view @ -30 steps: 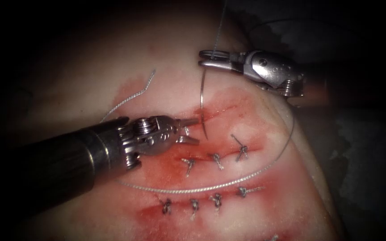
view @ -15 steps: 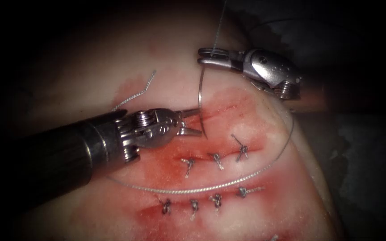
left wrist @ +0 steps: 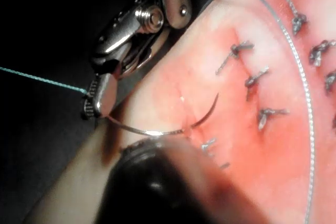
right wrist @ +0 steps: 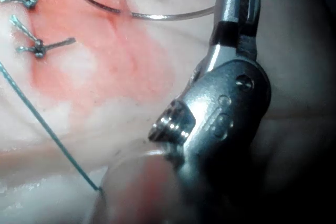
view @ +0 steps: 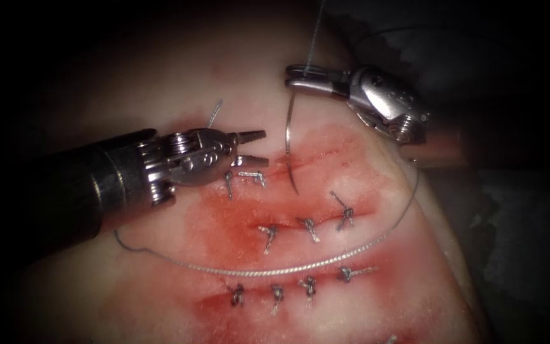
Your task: Wound Closure
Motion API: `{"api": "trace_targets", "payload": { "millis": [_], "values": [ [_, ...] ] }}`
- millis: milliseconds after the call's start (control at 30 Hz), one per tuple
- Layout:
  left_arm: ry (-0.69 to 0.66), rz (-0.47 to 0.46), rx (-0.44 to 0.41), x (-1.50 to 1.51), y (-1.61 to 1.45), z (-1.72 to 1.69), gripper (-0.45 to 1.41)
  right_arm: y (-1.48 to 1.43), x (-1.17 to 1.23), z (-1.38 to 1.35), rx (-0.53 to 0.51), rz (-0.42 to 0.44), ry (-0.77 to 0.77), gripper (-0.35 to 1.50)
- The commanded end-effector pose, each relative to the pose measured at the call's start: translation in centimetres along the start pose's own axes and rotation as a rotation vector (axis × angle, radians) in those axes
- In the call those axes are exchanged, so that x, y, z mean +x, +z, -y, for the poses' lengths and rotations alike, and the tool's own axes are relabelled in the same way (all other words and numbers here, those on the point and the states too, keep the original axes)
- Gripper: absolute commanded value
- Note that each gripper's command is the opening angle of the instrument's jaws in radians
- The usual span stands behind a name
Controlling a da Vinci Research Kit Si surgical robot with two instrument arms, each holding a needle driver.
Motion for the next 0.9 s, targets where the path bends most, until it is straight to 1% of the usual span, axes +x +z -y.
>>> {"api": "trace_targets", "payload": {
  "millis": [33,267,533,900],
  "values": [
    [0.003,0.004,-0.005,-0.03,0.04,-0.12,0.26,0.08,0.02,0.04,0.015,0.002,0.011,-0.35],
    [0.002,0.003,-0.008,-0.01,0.02,-0.14,0.22,0.04,0.06,0.06,0.093,-0.004,0.106,-0.35],
    [-0.004,0.002,-0.009,-0.01,0.02,-0.14,0.21,0.02,0.14,0.06,0.113,0.0,0.187,-0.35],
    [-0.016,0.002,-0.011,-0.01,0.03,-0.14,0.22,-0.04,0.28,0.07,0.106,0.004,0.256,-0.35]
  ]
}}
